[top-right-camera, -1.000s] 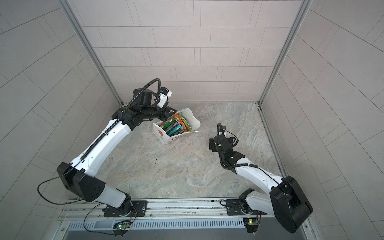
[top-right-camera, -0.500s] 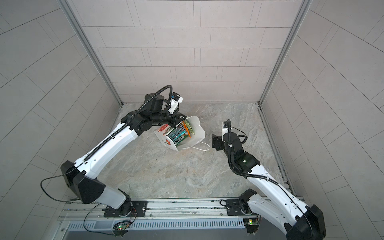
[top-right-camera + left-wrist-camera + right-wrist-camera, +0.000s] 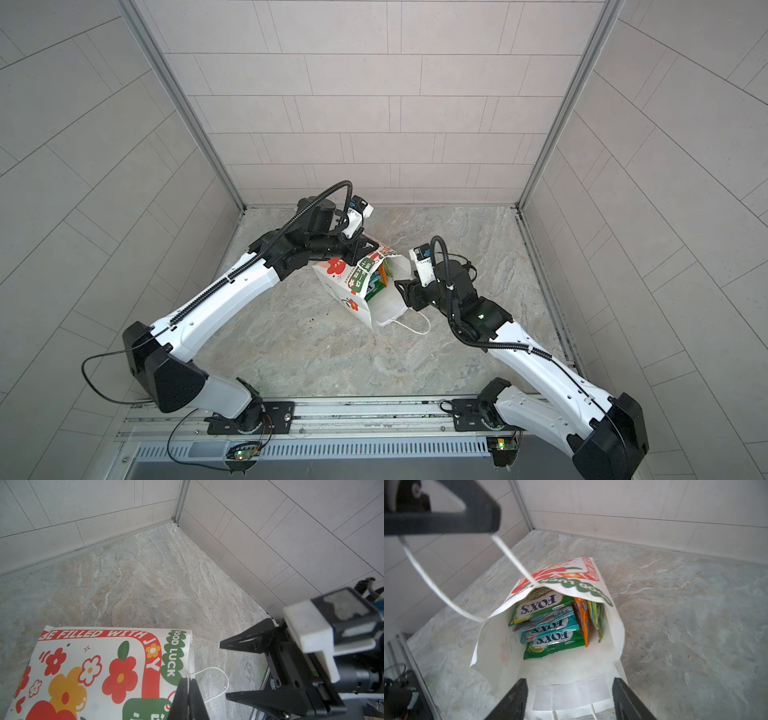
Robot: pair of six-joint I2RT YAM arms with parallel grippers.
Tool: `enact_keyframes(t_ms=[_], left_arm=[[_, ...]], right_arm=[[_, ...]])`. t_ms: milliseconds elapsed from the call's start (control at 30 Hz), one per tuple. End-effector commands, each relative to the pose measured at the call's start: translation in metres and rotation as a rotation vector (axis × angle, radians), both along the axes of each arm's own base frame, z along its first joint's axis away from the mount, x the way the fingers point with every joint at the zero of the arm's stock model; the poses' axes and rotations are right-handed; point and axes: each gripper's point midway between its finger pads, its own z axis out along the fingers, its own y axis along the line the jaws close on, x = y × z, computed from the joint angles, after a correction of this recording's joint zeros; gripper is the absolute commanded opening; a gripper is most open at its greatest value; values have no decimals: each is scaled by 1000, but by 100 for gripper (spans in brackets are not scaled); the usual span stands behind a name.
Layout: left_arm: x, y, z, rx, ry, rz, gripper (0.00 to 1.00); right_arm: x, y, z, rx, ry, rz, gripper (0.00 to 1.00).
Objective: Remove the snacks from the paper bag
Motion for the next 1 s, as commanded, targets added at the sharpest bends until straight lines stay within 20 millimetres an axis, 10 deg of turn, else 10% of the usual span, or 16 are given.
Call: enact_keyframes(t_ms=[0,400,967], left_arm=[[-3,5,27,-63,-75,22,0],[-1,16,33,-97,-113,84,0],[-6,26,42,-125,-138,97,0]], right_arm=[[-10,21,-8,-26,16,112,58],[-7,50,-64,-116,66,156,44],[51,52,-93,-280,9,-63,38]])
